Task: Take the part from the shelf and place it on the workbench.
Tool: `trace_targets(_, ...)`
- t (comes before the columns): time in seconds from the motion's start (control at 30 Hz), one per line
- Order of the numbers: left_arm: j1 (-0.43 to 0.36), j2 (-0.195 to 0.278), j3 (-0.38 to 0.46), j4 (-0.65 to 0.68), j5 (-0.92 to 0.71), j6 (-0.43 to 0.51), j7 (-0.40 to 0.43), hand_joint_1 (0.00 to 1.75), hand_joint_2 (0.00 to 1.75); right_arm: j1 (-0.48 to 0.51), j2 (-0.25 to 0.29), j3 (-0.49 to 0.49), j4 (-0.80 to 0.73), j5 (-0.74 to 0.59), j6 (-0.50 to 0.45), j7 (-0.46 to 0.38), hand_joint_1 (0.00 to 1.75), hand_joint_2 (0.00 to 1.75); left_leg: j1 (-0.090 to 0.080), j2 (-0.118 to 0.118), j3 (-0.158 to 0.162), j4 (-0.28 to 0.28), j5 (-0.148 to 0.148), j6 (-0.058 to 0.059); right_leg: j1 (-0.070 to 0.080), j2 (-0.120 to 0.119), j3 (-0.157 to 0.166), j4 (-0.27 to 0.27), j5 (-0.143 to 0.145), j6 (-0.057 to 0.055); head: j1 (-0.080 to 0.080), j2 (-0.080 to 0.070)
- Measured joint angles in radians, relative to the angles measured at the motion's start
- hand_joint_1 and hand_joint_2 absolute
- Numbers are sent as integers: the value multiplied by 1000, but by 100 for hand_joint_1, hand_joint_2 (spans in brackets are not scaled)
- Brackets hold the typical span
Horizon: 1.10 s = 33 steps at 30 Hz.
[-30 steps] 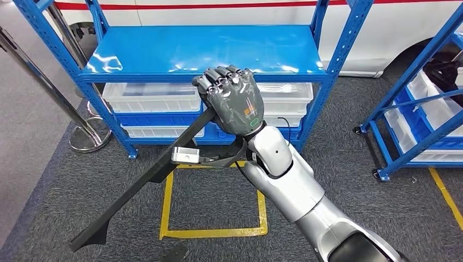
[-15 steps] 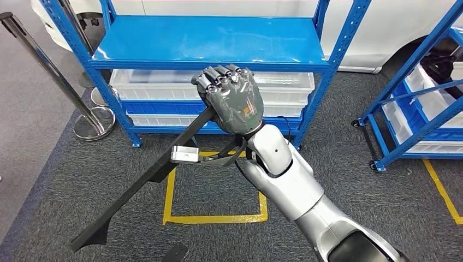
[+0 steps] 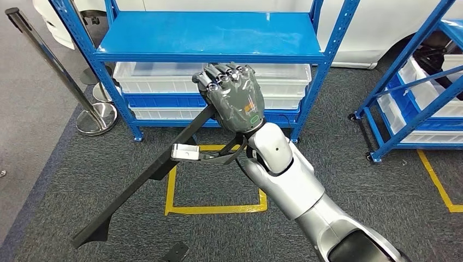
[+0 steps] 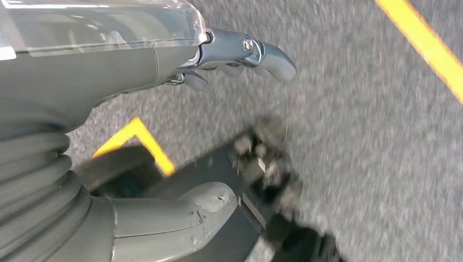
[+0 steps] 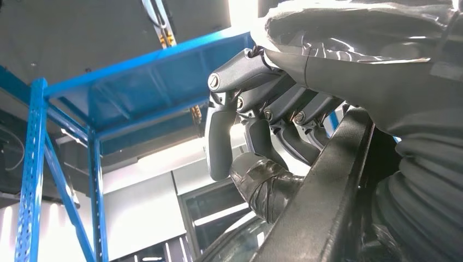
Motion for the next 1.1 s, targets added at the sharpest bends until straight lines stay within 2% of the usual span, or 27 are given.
trace_targets(0.03,0,0,0,0,-1,-1,1,0,175,-6,0,0,2,3,5,0,175,175,0,-2,-8,13,-18,-5,-4,-2,-5,-7,11,-3,0,0)
trace_targets(0.07,0,-1,0,0,-2,-2,2,0,175,-13,0,0,4,6,10,-1,175,175,1,-4,-19,42,-51,-10,-9,-5,-13,-13,24,-6,0,0)
trace_targets(0.13,0,-1,0,0,-2,-1,4,0,175,-22,1,0,8,8,18,-1,175,175,8,-5,-49,152,-145,-21,-11,-7,-35,-14,44,-11,0,0)
trace_targets(0.17,-1,-1,0,0,-2,0,3,0,175,-24,1,0,10,9,21,-1,175,175,12,-4,-61,213,-178,-26,-12,-8,-48,-13,54,-10,0,0)
trace_targets(0.2,-1,-1,0,0,-2,1,3,0,175,-24,1,0,11,9,24,-1,175,175,16,-4,-64,256,-190,-32,-13,-9,-62,-10,64,-8,0,0)
trace_targets(0.23,-1,-1,0,0,-2,1,2,0,175,-24,1,0,13,9,26,-1,175,175,19,-4,-53,269,-180,-37,-15,-9,-78,-6,73,-5,0,0)
trace_targets(0.27,0,-1,1,0,-3,2,1,0,175,-24,1,0,14,9,28,-1,175,175,23,-4,-27,249,-155,-42,-18,-10,-94,0,81,-1,0,0)
trace_targets(0.3,-1,-1,2,0,-4,3,0,0,175,-24,1,0,14,9,29,0,175,175,28,-4,15,198,-128,-46,-21,-10,-109,7,88,4,0,0)
trace_targets(0.33,-1,-1,3,0,-4,4,-1,0,175,-25,1,0,14,8,29,0,175,175,29,-4,62,131,-120,-51,-22,-9,-123,14,95,10,0,0)
trace_targets(0.4,-2,-2,6,0,-5,6,-3,0,175,-26,1,0,14,8,28,1,175,175,27,-8,124,31,-128,-44,-22,-8,-139,22,110,23,0,0)
trace_targets(0.43,-2,-3,6,0,-5,6,-4,0,175,-27,1,0,14,7,28,2,175,175,23,-10,132,14,-136,-36,-21,-8,-142,21,119,29,1,0)
trace_targets(0.5,-1,-3,8,0,-5,7,-4,0,175,-29,1,0,14,6,28,2,175,175,21,-10,122,9,-122,-16,-22,-8,-144,18,132,41,1,0)
trace_targets(0.53,-2,-3,8,0,-5,7,-4,0,175,-30,1,0,14,5,28,2,175,175,21,-8,115,8,-112,-6,-23,-7,-150,24,119,46,1,0)
trace_targets(0.57,-3,-3,8,0,-5,7,-4,0,175,-30,1,0,14,5,28,2,175,175,22,-6,104,6,-100,5,-24,-6,-161,48,87,49,1,0)
trace_targets(0.6,-4,-3,9,0,-5,7,-4,0,175,-31,0,0,14,5,28,3,175,175,22,-3,91,5,-87,14,-25,-4,-177,92,38,51,1,0)
trace_targets(0.67,-4,-3,11,0,-5,7,-4,0,175,-31,0,0,14,5,28,3,175,175,17,-2,59,6,-61,23,-25,-1,-210,223,-58,53,1,0)
trace_targets(0.7,-4,-3,12,0,-6,7,-4,0,175,-31,0,0,14,5,28,3,175,175,14,-1,42,6,-49,23,-25,0,-217,277,-78,53,1,0)
trace_targets(0.73,-4,-3,13,0,-6,7,-4,0,175,-30,-1,0,14,5,28,4,175,175,12,-1,25,7,-36,23,-25,1,-210,306,-74,53,1,0)
trace_targets(0.77,-4,-3,14,0,-7,7,-5,0,175,-30,-1,0,14,5,28,4,175,175,9,-1,9,7,-24,22,-24,1,-187,301,-52,50,1,0)
trace_targets(0.8,-4,-3,15,0,-8,8,-6,0,175,-30,-1,0,14,5,28,4,175,175,8,-1,-6,8,-12,20,-23,1,-146,265,-29,45,1,0)
trace_targets(0.83,-4,-4,15,0,-8,8,-7,0,175,-31,0,0,14,5,28,4,175,175,6,-1,-18,8,-1,18,-22,2,-92,204,-19,38,1,0)
trace_targets(0.9,-4,-4,17,0,-9,11,-10,0,175,-33,2,0,13,5,27,4,175,175,5,-2,-34,7,20,9,-15,3,4,70,-39,28,0,0)
trace_targets(0.93,-4,-4,18,0,-9,12,-11,0,175,-34,4,0,12,5,27,4,175,175,7,-1,-38,4,31,3,-9,3,27,29,-52,24,0,0)
trace_targets(1.0,-4,-4,21,0,-10,13,-11,0,175,-36,5,0,12,3,27,5,175,175,11,-2,-42,-7,53,-10,-5,1,27,4,-40,18,1,0)
trace_targets(1.03,-3,-4,23,0,-10,13,-11,0,175,-37,5,0,13,3,26,5,175,175,13,-4,-48,-5,48,-16,-6,-1,21,-4,-25,13,0,0)
trace_targets(1.07,-1,-4,24,0,-9,14,-11,0,175,-38,6,0,13,2,26,5,175,175,13,-6,-57,10,24,-21,-10,-4,12,-11,-10,6,0,0)
trace_targets(1.1,0,-4,25,0,-9,14,-11,0,175,-38,7,0,14,1,26,5,175,175,14,-8,-70,45,-19,-25,-13,-7,0,-17,6,1,0,0)
